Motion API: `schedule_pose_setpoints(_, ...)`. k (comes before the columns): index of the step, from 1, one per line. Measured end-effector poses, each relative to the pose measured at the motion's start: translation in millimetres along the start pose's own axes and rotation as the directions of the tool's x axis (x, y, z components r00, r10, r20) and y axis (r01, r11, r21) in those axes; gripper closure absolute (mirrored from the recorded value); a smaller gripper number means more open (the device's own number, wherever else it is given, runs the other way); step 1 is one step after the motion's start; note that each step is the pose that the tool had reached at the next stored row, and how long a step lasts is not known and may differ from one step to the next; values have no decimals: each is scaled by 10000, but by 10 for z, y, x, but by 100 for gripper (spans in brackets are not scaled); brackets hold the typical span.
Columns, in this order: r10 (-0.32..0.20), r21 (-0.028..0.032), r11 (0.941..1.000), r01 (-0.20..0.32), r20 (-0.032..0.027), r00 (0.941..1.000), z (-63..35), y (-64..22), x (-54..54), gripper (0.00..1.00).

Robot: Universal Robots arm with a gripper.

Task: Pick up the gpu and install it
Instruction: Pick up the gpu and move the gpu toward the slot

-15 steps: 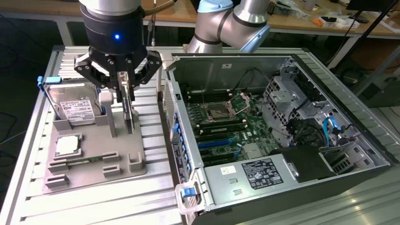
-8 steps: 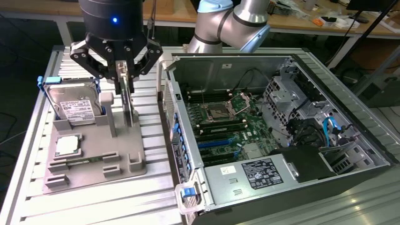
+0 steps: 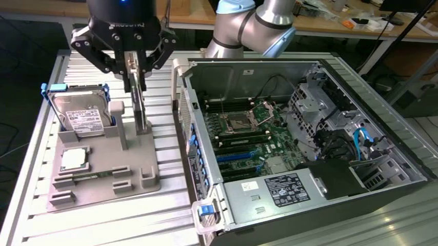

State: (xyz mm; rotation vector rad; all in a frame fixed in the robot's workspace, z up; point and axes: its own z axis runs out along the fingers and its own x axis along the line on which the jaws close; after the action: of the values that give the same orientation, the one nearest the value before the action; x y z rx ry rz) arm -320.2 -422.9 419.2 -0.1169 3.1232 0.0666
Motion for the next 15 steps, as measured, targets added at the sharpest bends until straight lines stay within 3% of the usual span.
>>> schedule_pose_setpoints(5, 0, -1, 10000, 0, 2, 10000, -158, 7, -2, 73)
schedule_pose_setpoints(15, 1, -2, 10000, -1, -19, 10000, -163, -3, -131, 73)
